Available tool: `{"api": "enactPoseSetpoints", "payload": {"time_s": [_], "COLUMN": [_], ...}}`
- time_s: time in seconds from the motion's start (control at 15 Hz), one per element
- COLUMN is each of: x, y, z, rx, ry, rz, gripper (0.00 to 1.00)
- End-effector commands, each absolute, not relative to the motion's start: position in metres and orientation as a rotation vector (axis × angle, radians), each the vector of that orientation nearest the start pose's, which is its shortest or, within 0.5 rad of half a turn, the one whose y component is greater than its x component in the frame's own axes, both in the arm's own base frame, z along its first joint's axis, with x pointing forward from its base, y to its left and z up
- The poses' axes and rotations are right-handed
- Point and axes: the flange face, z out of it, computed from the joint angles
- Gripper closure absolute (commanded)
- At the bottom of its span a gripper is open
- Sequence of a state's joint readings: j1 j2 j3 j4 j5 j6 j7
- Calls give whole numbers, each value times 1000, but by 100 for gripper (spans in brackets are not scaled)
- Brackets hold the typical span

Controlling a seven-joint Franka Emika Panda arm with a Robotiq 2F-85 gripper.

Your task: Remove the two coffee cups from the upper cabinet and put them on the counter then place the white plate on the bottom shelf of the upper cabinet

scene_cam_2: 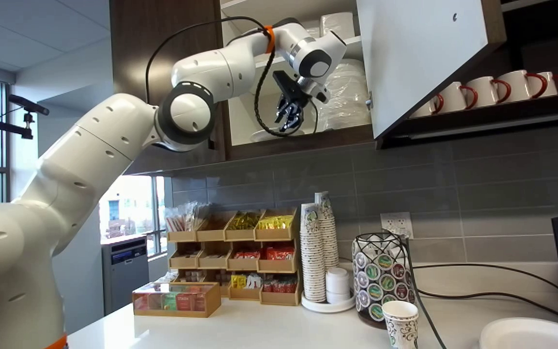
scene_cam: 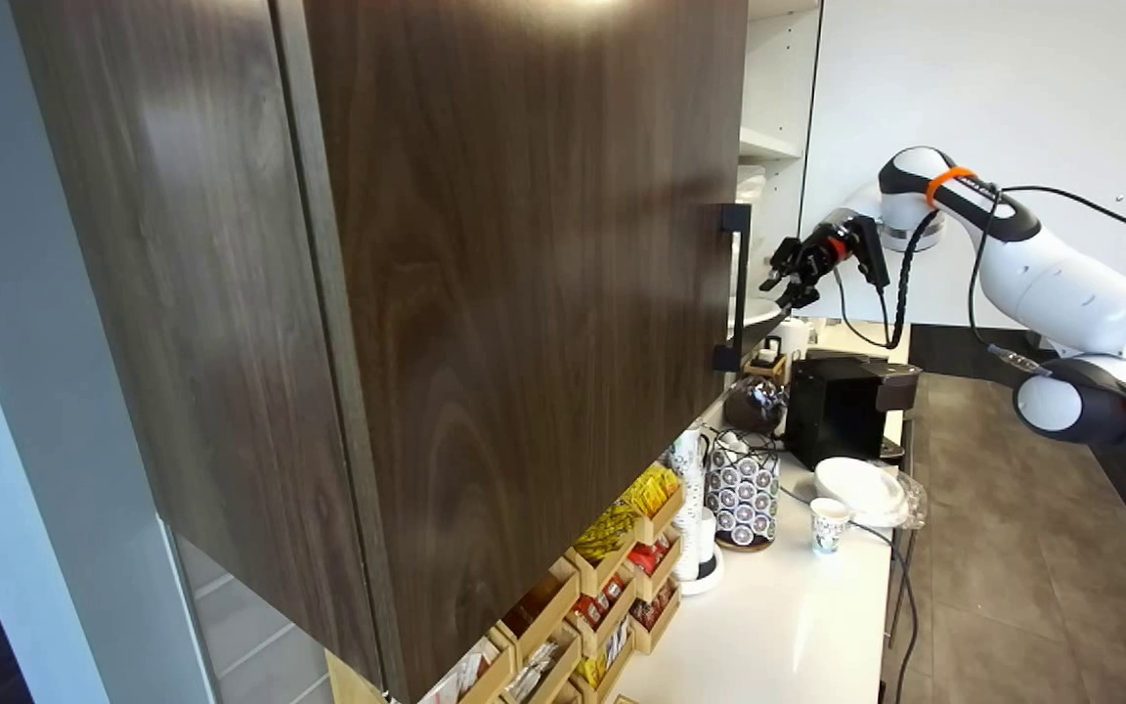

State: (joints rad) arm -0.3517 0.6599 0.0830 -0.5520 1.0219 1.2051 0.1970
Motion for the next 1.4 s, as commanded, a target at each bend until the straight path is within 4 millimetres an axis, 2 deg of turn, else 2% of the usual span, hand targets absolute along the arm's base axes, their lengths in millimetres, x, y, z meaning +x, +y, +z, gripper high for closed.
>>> {"api": "enactPoseSetpoints", "payload": {"time_s": [0.0, 0.13, 0.2, 0.67, 1.0, 1.33], "x": [652, 644, 641, 615, 591, 572], "y": [-94, -96, -98, -108, -111, -128], "z": [710, 720, 724, 758, 795, 823], "rx": [-2175, -2191, -2214, -2417, -2530, -2595], "ry": [96, 81, 84, 13, -99, -184], "rz": [-92, -116, -127, -307, -483, -662], "gripper": [19, 4, 0, 0, 0, 0]}}
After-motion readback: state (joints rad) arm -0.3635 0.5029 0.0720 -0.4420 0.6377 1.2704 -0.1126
